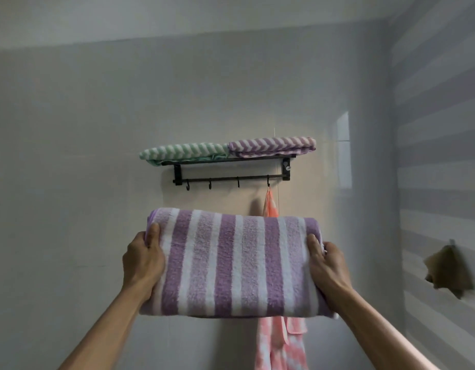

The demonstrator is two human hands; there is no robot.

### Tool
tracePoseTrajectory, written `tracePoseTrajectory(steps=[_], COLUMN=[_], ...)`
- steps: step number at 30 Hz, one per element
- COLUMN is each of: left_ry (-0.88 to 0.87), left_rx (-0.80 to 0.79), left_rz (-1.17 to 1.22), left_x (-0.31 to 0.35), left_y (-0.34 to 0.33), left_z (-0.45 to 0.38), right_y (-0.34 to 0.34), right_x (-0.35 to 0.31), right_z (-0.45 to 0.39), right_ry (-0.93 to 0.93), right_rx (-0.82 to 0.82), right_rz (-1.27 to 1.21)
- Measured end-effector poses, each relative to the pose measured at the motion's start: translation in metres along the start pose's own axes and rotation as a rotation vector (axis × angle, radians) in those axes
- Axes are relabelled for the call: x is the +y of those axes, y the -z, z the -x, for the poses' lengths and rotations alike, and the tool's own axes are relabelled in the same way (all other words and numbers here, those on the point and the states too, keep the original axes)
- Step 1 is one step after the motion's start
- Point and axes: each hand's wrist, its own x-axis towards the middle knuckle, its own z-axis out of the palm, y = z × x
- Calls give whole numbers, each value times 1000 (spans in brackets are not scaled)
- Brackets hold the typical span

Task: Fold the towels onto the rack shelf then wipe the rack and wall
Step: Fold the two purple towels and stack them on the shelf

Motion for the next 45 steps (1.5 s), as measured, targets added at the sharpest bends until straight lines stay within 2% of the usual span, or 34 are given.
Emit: tracePoseTrajectory(steps=[7, 16, 23, 33, 40, 45], left_ry=[-54, -83, -129, -182, -179, -199], left_rx=[88, 127, 124, 189, 195, 155], left_rz=[52, 118, 160, 242, 248, 240], left_x=[7, 6, 9, 34, 49, 60], left_y=[5, 18, 18, -18, -59, -79], left_z=[-73, -227, -325, -451, -533, -582], right_y=[-43, -149, -216, -270, -311, -333], right_x=[-58, -148, -202, -270, -290, -307], right_z=[-41, -103, -142, -235, -322, -374], right_ry=[127, 234, 284, 395, 388, 347], right_rx=[44, 112, 192, 269, 237, 141], right_rz=[-80, -211, -217, -186, -147, -104])
